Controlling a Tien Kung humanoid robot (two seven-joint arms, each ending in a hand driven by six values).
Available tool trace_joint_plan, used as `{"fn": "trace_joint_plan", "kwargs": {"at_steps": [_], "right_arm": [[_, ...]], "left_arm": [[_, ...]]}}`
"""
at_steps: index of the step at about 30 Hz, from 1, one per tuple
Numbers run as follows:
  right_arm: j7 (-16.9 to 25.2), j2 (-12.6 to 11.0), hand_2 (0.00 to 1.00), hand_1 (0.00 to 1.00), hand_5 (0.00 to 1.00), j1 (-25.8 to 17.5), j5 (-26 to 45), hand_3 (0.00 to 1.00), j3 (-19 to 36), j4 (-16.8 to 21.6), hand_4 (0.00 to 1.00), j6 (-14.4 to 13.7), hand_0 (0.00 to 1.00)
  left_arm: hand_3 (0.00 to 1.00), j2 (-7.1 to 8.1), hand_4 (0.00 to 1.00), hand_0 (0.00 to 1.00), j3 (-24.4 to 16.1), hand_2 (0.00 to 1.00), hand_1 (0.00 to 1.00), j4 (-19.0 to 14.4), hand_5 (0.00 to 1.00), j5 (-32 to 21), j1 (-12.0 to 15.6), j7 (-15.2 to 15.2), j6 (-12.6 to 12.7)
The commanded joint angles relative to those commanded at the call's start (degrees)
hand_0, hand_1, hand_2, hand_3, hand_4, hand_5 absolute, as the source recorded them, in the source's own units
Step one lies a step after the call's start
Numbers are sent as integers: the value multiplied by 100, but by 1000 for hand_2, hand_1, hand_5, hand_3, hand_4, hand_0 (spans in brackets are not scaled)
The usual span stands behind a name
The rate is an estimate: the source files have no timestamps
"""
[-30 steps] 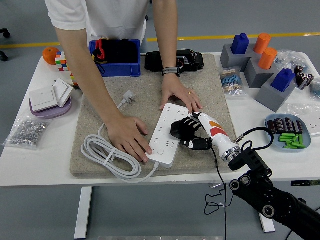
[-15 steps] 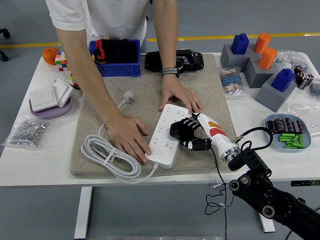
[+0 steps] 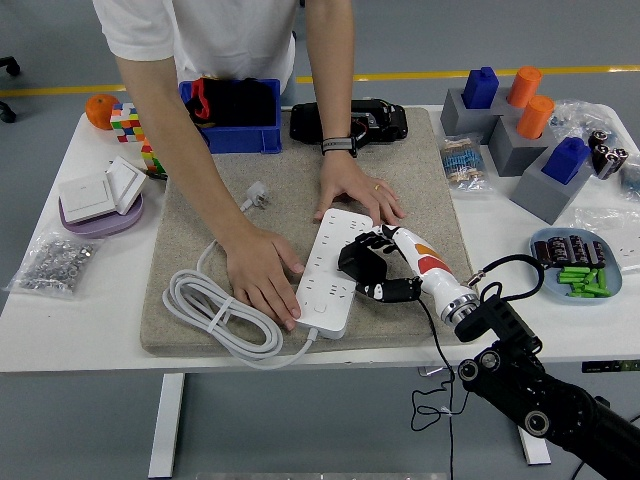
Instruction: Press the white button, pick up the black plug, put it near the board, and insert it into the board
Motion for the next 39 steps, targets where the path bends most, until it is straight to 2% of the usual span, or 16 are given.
{"fn": "trace_joint_plan", "kwargs": {"at_steps": [2,13,14,20,21,32,33,38,39], "right_arm": [[16,1,780,807,139,-2,11,776,7,3,998,-5,762],[-10,-45,793,823,166,-72,33,787,18,174,998,125,779],[-27,-63,841,877,271,-92,28,824,23,245,998,163,863],[-67,-188,841,877,271,-218,26,824,75,695,998,358,863],[-66,-203,869,915,425,-234,29,861,83,751,998,378,922],[152,-396,878,925,449,-562,78,871,328,1203,998,410,956],[193,-441,893,935,654,-633,116,879,371,1252,998,420,983],[299,-606,893,935,654,-870,191,879,518,1420,998,457,983],[309,-630,898,941,734,-899,193,870,536,1440,998,460,993]], "left_arm": [[679,-1,662,707,-3,584,664,0,271,4,0,0,0],[679,1,662,706,1,584,663,0,271,11,10,10,-5],[679,2,661,706,2,584,663,0,270,11,12,12,-6],[679,8,661,706,12,584,663,0,270,6,17,13,-9],[679,10,662,707,14,584,665,0,270,5,18,14,-11],[679,6,662,706,25,584,663,0,269,31,18,12,-21],[680,7,662,706,22,584,662,0,270,37,23,14,-21],[679,13,663,707,-12,584,663,0,271,85,50,27,-19],[679,13,663,707,-17,584,663,0,271,94,52,30,-19]]}}
